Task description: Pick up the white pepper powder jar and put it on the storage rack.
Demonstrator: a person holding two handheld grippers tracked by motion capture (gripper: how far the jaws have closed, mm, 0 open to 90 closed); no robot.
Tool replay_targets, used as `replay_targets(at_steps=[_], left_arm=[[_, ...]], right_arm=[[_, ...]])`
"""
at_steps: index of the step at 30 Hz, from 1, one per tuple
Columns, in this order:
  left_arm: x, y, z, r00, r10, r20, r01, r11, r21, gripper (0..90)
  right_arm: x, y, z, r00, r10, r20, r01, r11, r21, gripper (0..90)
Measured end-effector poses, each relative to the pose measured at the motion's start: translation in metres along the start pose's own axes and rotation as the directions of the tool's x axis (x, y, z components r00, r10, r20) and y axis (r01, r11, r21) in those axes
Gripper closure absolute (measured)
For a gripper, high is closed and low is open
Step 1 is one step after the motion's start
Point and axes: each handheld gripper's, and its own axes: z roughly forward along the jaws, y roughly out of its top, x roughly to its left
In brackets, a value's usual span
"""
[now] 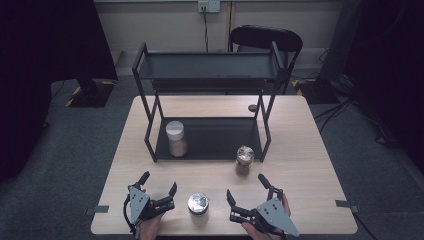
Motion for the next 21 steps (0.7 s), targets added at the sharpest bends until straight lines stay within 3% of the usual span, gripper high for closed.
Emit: replay_targets(at_steps=[5,13,21], left_arm=[[0.0,0.0,0.0,1.0,0.001,-0.002,-0.001,1.0,0.001,0.0],[0.0,0.0,0.0,1.0,0.0,-0.001,0.0,1.0,0.0,0.0],[0.0,0.0,0.0,1.0,0.0,0.0,0.0,1.0,0.001,0.0]], right_arm=[[0.003,-0.001,0.003,0.996,0.048,-0.075,-0.049,0.999,-0.001,0.0],[0.01,0.002,0.009,0.9871,0.075,-0.141,-0.073,0.997,0.017,1.4],[0.019,0.001,0.014,0.9797,0.057,-0.192,-0.05,0.998,0.041,4.2]])
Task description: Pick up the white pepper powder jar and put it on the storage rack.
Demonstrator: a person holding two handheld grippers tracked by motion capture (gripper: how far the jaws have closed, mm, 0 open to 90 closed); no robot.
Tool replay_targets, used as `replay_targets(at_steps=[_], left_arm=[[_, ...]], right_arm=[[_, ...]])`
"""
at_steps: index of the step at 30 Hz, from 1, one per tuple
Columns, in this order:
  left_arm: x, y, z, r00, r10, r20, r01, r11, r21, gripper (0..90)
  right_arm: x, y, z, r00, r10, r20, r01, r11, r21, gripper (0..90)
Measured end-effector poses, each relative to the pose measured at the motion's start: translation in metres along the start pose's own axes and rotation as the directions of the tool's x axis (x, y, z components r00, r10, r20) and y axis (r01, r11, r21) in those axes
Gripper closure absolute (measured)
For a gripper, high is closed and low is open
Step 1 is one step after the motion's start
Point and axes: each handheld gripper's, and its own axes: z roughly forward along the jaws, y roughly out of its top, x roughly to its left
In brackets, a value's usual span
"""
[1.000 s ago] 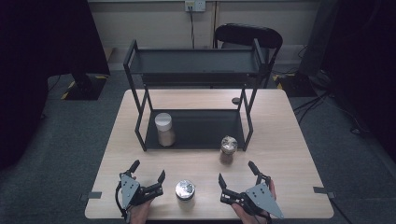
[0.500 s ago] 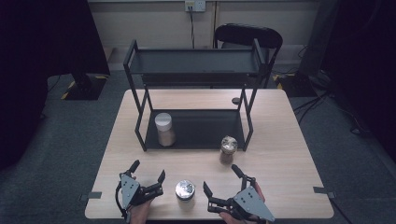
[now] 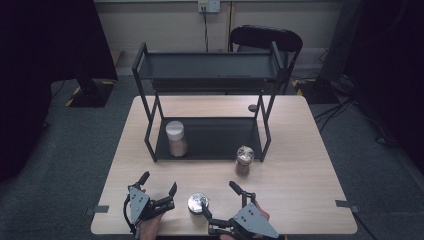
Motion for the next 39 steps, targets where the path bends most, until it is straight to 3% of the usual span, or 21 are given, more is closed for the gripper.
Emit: replay_targets(at_steps=[21,25,39], left_arm=[[-0.001,-0.001,0.0,1.0,-0.001,-0.005,0.001,1.0,-0.003,0.0],[-0.001,-0.001,0.0,1.0,-0.001,-0.005,0.001,1.0,-0.004,0.0],[-0.001,-0.001,0.0,1.0,0.001,-0.003,-0.001,1.0,-0.004,0.0]], right_arm=[[0.025,-0.012,0.017,0.9971,-0.049,-0.058,0.054,0.995,0.082,6.5],[0.025,-0.016,0.02,0.9967,-0.04,-0.071,0.047,0.994,0.101,6.7],[0.026,-0.024,0.026,0.9982,-0.036,-0.048,0.043,0.986,0.161,12.0]])
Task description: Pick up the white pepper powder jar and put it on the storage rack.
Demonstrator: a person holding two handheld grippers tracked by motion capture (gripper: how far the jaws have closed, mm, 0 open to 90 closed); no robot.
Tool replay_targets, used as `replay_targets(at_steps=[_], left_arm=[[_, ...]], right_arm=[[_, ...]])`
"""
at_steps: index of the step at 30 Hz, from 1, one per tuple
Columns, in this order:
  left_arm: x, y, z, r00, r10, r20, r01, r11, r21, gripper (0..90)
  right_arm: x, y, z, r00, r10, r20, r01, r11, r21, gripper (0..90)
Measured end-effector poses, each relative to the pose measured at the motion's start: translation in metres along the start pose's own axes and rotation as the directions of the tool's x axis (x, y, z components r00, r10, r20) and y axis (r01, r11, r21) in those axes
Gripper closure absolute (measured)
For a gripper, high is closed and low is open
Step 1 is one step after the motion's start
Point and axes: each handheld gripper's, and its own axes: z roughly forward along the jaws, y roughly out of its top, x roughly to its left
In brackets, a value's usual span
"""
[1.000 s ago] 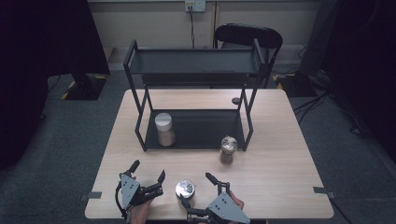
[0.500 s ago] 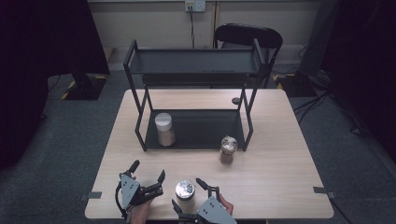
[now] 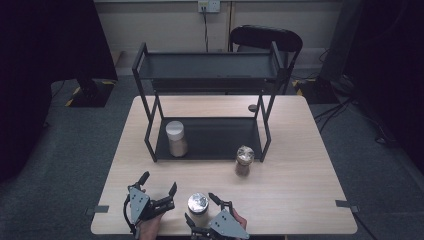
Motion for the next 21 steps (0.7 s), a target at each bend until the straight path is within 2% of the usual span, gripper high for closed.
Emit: replay_targets(at_steps=[21], left_arm=[[0.0007,0.0001,0.0001,1.0,-0.001,0.003,0.001,1.0,0.001,0.0]], right_arm=[[-0.0085,-0.0001,0.0105,0.9991,0.037,-0.023,-0.034,0.995,0.098,17.4]])
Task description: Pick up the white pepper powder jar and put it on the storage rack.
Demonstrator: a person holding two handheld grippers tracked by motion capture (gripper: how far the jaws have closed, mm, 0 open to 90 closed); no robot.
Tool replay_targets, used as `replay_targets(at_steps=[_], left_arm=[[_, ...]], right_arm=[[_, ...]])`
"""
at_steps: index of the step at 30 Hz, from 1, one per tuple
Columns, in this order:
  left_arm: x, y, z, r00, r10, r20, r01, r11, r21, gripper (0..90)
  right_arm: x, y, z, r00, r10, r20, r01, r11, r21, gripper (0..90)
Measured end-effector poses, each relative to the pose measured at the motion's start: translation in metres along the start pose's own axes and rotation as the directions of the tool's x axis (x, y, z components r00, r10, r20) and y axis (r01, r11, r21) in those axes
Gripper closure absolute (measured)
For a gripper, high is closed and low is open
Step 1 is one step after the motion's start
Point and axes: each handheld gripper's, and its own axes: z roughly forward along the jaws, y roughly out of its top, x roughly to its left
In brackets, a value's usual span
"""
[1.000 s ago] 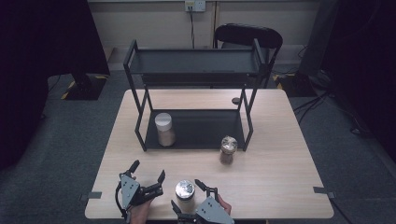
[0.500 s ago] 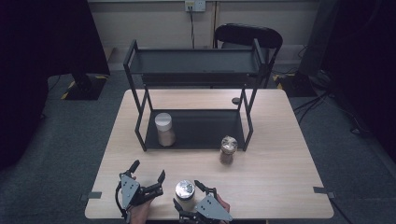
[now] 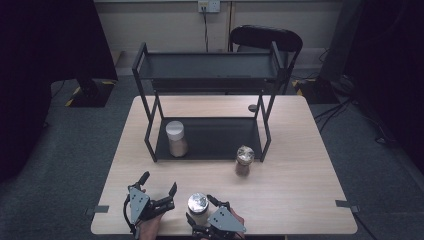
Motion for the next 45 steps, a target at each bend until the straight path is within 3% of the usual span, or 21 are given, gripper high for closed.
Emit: replay_targets(at_steps=[15,24,45], left_arm=[[-0.0005,-0.0003,-0.0001,1.0,0.0,-0.002,0.0,1.0,-0.002,0.0],[-0.0005,-0.0006,-0.0003,1.0,0.0,-0.002,0.0,1.0,-0.003,0.1],[-0.0004,-0.0008,-0.0004,1.0,0.0,-0.002,0.0,1.0,-0.005,0.0]], right_arm=[[-0.006,-0.0011,0.0043,0.9999,0.01,-0.01,-0.009,0.999,0.037,20.7],[-0.0092,-0.0011,0.0054,0.9992,0.002,-0.041,0.0,0.999,0.046,29.0],[-0.0054,-0.0031,0.0055,0.9992,-0.03,-0.026,0.031,0.999,0.037,31.2]])
